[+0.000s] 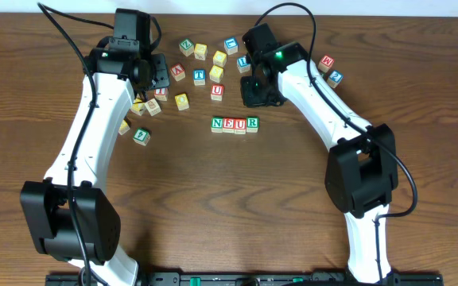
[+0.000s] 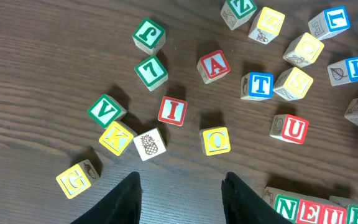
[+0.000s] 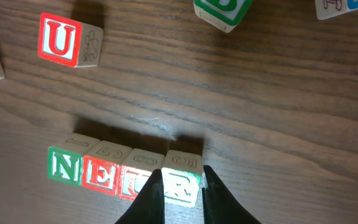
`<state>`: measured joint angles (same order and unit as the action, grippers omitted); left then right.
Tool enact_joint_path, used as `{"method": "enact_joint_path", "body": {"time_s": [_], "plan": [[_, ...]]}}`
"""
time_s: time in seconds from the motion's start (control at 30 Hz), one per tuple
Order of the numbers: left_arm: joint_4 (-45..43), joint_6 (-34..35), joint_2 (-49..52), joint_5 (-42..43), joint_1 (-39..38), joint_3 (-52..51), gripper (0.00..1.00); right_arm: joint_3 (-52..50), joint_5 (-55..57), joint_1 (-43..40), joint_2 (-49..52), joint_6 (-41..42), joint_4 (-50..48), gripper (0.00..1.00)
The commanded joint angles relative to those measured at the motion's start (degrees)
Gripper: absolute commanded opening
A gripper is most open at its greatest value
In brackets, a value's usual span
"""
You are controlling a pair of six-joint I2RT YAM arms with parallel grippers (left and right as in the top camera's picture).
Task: Spell out NEURIPS
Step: 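Lower the right gripper onto the R block's right side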
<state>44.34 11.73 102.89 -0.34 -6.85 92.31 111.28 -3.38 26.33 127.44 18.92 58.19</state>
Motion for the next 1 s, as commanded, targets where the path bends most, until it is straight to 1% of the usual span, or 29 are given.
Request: {"method": "enact_joint_path", "body": {"time_s": [0.0,0.17,0.27,0.97], "plan": [[-0.1,-1.0,0.6,-0.3,0.1,-0.4,0.41,-0.8,0.3,0.4,3.0,0.9,-0.2,0.14],[-0.1,-1.0,0.6,-0.3,0.1,-0.4,0.42,-0.9,0.2,0.7,4.5,1.4,-0.1,0.09],[-0.1,-1.0,0.6,-0.3,0.1,-0.4,0.42,-0.9,0.3,1.1,4.8,1.4,-0.2,0.09],[-0.1,-1.0,0.6,-0.3,0.1,-0.4,0.42,-1.3,0.5,2.7,4.9,1.9,0.2,0.11]]}}
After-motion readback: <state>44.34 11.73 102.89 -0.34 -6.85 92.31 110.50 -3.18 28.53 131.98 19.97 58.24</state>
